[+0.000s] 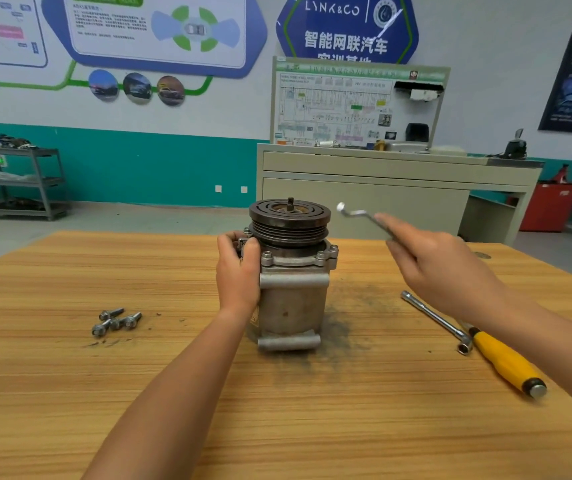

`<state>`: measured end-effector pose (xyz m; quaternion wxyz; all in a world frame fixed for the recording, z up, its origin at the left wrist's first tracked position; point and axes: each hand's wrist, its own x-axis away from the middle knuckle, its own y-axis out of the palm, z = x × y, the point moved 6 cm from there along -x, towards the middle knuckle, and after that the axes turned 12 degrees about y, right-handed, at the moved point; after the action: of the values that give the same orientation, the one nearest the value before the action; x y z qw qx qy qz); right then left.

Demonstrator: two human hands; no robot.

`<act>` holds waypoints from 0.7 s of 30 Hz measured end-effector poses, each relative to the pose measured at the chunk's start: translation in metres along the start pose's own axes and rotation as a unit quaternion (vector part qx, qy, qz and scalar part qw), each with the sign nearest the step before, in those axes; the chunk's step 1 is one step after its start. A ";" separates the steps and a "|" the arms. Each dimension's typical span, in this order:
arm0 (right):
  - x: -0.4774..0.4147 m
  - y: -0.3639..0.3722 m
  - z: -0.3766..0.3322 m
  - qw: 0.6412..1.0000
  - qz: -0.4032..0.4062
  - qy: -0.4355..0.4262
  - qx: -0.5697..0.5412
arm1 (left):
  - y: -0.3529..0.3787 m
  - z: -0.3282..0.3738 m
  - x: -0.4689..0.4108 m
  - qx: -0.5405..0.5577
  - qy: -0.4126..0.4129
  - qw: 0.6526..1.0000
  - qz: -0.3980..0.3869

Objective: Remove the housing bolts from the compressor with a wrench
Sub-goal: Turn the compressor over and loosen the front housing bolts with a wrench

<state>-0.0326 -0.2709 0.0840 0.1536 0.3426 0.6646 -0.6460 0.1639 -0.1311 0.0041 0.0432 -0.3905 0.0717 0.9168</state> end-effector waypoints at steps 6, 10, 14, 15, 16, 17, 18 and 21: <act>0.009 0.005 -0.009 0.983 -0.108 0.035 0.145 | -0.001 0.002 0.001 -0.007 -0.010 1.000 0.002; 0.005 0.011 -0.024 0.970 -0.134 0.048 0.199 | -0.001 0.002 0.001 -0.009 -0.014 1.000 -0.004; 0.004 0.006 -0.044 0.943 -0.146 0.020 0.299 | -0.001 0.001 0.001 -0.008 -0.015 1.000 -0.004; 0.003 0.004 -0.051 0.933 -0.154 0.007 0.325 | -0.001 0.001 0.000 -0.007 -0.015 1.000 -0.003; 0.002 0.004 -0.057 0.922 -0.166 -0.007 0.349 | -0.001 0.002 0.000 -0.007 -0.015 1.000 -0.002; 0.002 0.005 -0.063 0.912 -0.179 -0.020 0.368 | -0.001 0.002 0.000 -0.006 -0.018 1.000 -0.002; 0.001 0.006 -0.067 0.904 -0.187 -0.029 0.382 | -0.001 0.002 0.000 -0.004 -0.022 1.000 -0.002; -0.001 0.008 -0.068 0.899 -0.178 -0.048 0.397 | -0.002 0.001 0.000 0.005 -0.030 1.000 -0.003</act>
<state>-0.0106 -0.2058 0.0868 -0.0813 0.2200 0.3946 -0.8884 0.1635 -0.1291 0.0041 0.0497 -0.3628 0.0736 0.9276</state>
